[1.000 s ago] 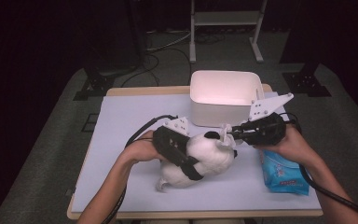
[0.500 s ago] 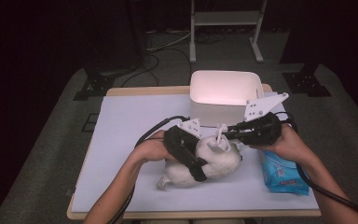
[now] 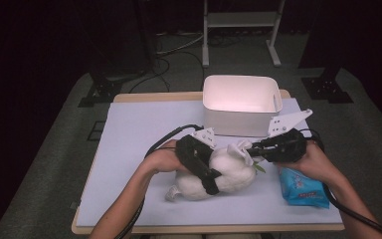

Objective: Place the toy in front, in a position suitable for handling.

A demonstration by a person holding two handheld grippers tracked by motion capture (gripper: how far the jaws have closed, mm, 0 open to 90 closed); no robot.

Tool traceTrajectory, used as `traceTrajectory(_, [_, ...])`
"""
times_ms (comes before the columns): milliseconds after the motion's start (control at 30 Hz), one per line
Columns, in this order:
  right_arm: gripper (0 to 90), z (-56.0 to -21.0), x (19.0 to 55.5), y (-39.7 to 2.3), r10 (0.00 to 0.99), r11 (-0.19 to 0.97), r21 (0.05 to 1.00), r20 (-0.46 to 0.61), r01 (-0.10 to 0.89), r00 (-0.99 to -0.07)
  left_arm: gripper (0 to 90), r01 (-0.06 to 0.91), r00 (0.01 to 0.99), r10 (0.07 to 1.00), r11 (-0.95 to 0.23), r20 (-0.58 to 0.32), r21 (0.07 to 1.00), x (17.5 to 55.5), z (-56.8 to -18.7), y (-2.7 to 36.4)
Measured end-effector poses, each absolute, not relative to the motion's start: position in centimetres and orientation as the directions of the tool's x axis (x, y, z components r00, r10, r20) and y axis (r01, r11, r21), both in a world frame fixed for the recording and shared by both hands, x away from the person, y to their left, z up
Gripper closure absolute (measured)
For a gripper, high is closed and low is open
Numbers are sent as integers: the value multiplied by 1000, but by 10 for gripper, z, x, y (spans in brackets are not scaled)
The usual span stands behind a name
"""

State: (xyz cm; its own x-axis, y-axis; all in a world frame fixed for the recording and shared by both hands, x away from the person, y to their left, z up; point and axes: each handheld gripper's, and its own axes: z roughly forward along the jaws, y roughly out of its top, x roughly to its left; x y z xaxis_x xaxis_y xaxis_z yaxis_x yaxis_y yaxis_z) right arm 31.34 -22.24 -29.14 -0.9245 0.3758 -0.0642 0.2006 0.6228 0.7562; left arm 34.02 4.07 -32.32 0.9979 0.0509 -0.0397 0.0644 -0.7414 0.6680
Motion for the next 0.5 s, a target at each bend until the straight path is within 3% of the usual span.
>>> traceTrajectory(500, [803,-286,310,-204,328,661,736,-107,147,-938,311,61,998,53,-769,-31,637,339,-326,27])
